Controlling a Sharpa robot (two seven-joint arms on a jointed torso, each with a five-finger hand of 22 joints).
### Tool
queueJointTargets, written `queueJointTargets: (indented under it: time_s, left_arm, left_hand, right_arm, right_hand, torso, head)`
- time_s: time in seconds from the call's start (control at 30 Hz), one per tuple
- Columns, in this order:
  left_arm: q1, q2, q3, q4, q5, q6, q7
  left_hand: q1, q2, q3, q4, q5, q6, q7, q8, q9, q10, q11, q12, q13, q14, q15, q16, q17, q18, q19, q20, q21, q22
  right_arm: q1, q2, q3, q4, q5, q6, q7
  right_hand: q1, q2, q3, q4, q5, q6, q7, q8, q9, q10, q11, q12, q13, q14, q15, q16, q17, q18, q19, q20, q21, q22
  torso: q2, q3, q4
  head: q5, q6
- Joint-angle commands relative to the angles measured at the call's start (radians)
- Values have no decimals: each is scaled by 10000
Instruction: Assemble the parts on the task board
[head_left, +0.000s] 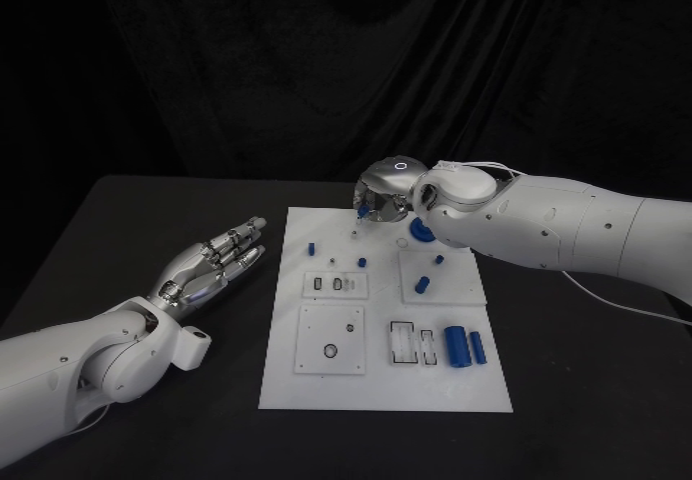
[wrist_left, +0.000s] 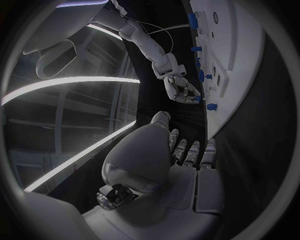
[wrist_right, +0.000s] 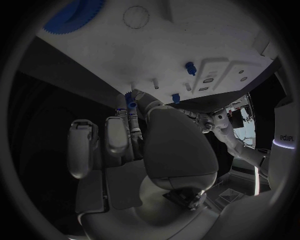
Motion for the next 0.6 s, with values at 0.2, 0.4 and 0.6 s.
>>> queueJointTargets:
  time_s: [0.2, 0.4, 0.6]
  left_arm:
    - [-12, 20, 7, 17, -27, 86, 1255]
    - [-12, 36, 7, -8, -27, 98, 1247]
    - [-12, 58, 7, -27, -27, 115, 1244]
  left_hand:
    - [-82, -34, 34, 24, -24, -31, -48, 8, -9, -11, 72, 12, -12, 15, 74, 21, 2, 174, -22, 46, 44, -6]
    - [-81, -35, 38, 23, -31, -27, -49, 9, -8, -12, 75, 12, -12, 16, 75, 21, 2, 173, -21, 46, 45, -6]
    - [-81, -37, 44, 23, -52, -29, -45, 9, -8, -11, 79, 13, -12, 17, 78, 21, 2, 173, -22, 46, 45, -6]
  right_arm:
    - [-36, 61, 8, -126, 8, 270, -160]
    - [-61, 100, 8, -146, 8, 400, -152]
    - [-102, 164, 8, -243, 8, 440, -154]
  right_hand:
    - [3, 90, 47, 30, 6, 150, 284, 38, 1192, -11, 90, -87, -17, -22, 58, 4, -49, -180, -7, 76, 1, 1081]
    - [9, 85, 92, 17, 6, 50, 294, -26, 1231, -56, 119, -210, -22, -81, 69, -53, -140, -163, -61, 95, -46, 1035]
    - [13, 83, 120, 10, 6, -11, 310, -66, 1251, -81, 135, -280, -23, -122, 74, -100, -219, -153, -95, 103, -75, 1006]
  torso:
    - [3, -1, -34]
    - [5, 1, -57]
    - [-3, -8, -38]
  head:
    - [6, -20]
    - [18, -49]
    - [1, -95]
